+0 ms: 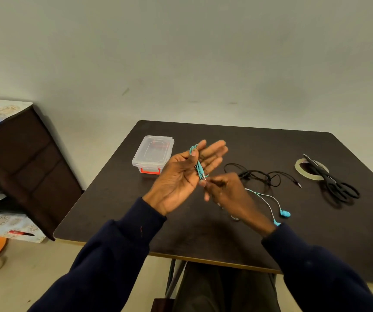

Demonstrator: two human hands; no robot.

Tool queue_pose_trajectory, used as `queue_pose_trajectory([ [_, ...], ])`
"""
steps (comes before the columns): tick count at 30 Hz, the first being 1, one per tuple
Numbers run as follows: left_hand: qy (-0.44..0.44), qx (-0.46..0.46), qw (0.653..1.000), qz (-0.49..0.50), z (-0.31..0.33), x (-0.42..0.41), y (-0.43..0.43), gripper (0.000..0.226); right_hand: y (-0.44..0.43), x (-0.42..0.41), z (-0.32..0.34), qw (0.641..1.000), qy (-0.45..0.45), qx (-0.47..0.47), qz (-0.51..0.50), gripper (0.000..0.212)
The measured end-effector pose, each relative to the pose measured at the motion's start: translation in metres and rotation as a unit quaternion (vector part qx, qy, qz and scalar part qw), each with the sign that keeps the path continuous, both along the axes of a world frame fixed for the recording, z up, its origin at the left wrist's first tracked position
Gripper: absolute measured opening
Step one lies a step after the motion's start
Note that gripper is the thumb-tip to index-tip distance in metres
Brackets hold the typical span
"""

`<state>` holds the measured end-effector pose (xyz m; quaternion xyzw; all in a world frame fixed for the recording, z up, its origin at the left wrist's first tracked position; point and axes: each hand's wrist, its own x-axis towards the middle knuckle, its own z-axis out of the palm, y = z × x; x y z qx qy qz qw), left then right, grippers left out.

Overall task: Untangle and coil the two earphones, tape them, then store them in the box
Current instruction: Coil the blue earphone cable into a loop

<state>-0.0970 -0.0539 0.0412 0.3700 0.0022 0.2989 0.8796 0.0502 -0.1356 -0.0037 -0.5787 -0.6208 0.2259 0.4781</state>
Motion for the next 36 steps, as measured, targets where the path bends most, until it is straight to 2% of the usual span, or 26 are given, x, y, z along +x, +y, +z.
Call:
queue_pose_trajectory([
  [3, 0.009, 0.059, 0.997, 0.049, -0.002, 0.001, 0.012, 0.036, -0.014, -0.02, -0.002, 0.997, -0.064, -0.012, 0.04, 0.02],
  [5, 0.054, 0.148, 0.979, 0.127, -0.007, 0.0, 0.018, 0.036, -0.022, -0.021, 0.009, 0.985, -0.164, 0.002, 0.05, 0.023],
  [8, 0.131, 0.263, 0.94, 0.175, -0.016, -0.002, 0.016, 0.032, -0.026, -0.012, 0.038, 0.938, -0.339, 0.065, 0.041, 0.025],
  [10, 0.191, 0.29, 0.921, 0.175, -0.02, -0.003, 0.01, 0.027, -0.022, -0.002, 0.058, 0.897, -0.426, 0.116, -0.006, 0.015],
  [12, 0.239, 0.296, 0.91, 0.164, -0.022, 0.0, 0.004, 0.026, -0.014, 0.01, 0.077, 0.87, -0.469, 0.143, -0.047, 0.01],
  [14, 0.247, 0.269, 0.921, 0.135, -0.023, 0.002, -0.001, 0.032, -0.005, 0.02, 0.09, 0.873, -0.462, 0.152, -0.047, 0.008],
  [16, 0.205, 0.2, 0.955, 0.079, -0.024, 0.002, -0.003, 0.038, 0.007, 0.028, 0.092, 0.9, -0.409, 0.146, -0.031, 0.008],
  [19, 0.153, 0.12, 0.981, 0.0, -0.018, 0.001, -0.006, 0.048, 0.022, 0.032, 0.08, 0.969, -0.215, 0.114, -0.033, 0.01],
  [22, 0.076, 0.056, 0.996, 0.009, -0.007, -0.002, -0.005, 0.042, 0.028, 0.028, 0.055, 0.993, -0.076, 0.085, -0.039, 0.013],
  [25, 0.017, 0.006, 0.999, 0.048, 0.001, -0.005, 0.006, 0.041, 0.018, 0.013, 0.026, 1.0, 0.004, 0.022, -0.017, 0.017],
  [28, 0.0, 0.051, 0.995, 0.086, 0.006, -0.005, 0.019, 0.021, 0.004, -0.006, 0.011, 0.999, -0.02, -0.014, 0.031, 0.021],
  [31, 0.029, 0.151, 0.978, 0.139, 0.003, -0.002, 0.032, 0.019, -0.008, -0.016, 0.015, 0.997, -0.039, -0.045, 0.055, 0.022],
  [33, 0.101, 0.251, 0.94, 0.206, -0.002, 0.0, 0.037, 0.022, -0.014, -0.014, 0.024, 0.994, -0.1, -0.036, 0.039, 0.022],
  [36, 0.216, 0.408, 0.852, 0.246, -0.015, 0.001, 0.033, 0.032, -0.018, -0.006, 0.045, 0.965, -0.261, -0.009, 0.032, 0.016],
])
